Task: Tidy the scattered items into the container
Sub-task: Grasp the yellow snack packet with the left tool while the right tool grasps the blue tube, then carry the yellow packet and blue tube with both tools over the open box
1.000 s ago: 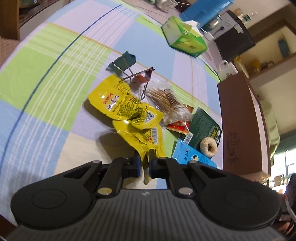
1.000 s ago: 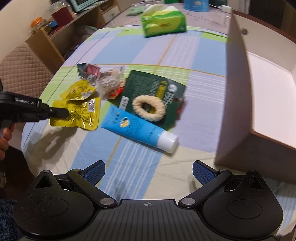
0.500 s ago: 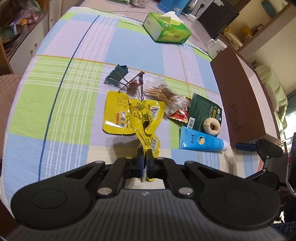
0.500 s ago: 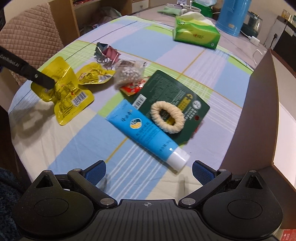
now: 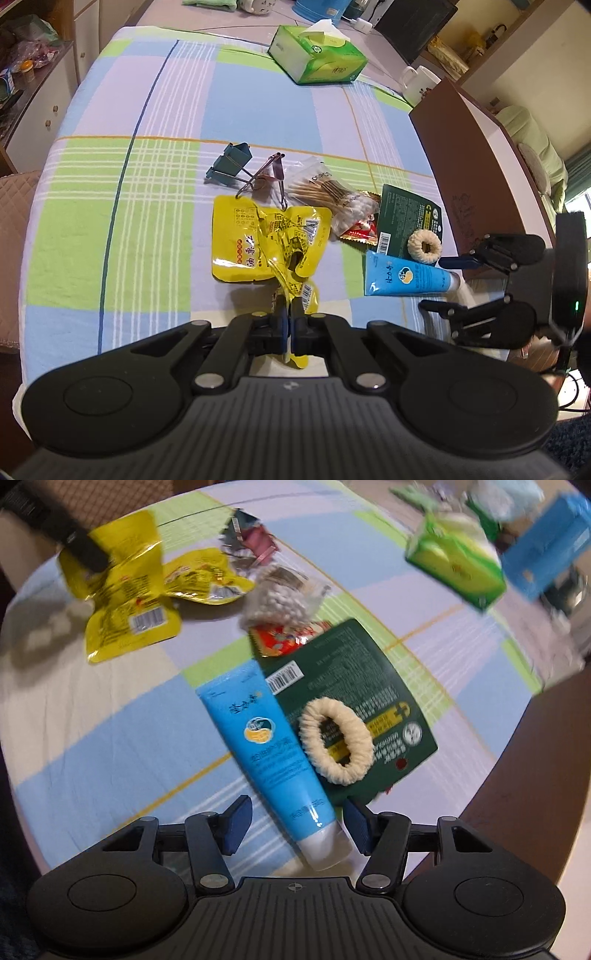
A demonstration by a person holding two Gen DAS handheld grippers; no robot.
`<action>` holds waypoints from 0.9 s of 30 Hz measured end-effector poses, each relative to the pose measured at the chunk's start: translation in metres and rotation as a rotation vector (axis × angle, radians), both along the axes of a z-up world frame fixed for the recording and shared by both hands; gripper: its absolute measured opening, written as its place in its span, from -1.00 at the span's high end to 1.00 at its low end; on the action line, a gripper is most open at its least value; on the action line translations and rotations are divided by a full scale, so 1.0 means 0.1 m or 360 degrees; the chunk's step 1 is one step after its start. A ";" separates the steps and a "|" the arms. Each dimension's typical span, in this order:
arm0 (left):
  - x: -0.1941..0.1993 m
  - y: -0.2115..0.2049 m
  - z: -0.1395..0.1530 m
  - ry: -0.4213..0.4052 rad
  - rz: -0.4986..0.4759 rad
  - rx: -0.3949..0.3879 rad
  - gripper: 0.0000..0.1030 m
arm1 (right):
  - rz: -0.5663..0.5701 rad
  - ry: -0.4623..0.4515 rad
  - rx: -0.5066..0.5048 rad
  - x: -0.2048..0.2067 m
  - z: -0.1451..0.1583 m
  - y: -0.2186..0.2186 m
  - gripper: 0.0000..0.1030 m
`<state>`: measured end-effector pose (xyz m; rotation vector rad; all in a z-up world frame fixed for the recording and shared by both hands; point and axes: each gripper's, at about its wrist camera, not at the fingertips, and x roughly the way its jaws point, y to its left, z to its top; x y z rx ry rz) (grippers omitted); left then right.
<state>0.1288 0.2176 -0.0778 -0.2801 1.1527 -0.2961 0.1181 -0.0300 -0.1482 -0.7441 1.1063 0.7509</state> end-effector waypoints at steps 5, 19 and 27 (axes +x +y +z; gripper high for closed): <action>0.02 0.10 -0.05 0.0024 -0.0007 -0.0031 1.00 | -0.0079 0.0233 0.0084 -0.06 0.04 -0.03 0.09; 0.05 0.19 -0.25 0.0057 -0.0066 -0.0127 0.97 | -0.0258 0.0166 0.0205 -0.19 0.01 0.17 0.45; 0.04 0.15 0.01 -0.0043 -0.0153 -0.0135 0.98 | -0.0565 0.0438 0.0566 -0.27 0.23 -0.06 0.46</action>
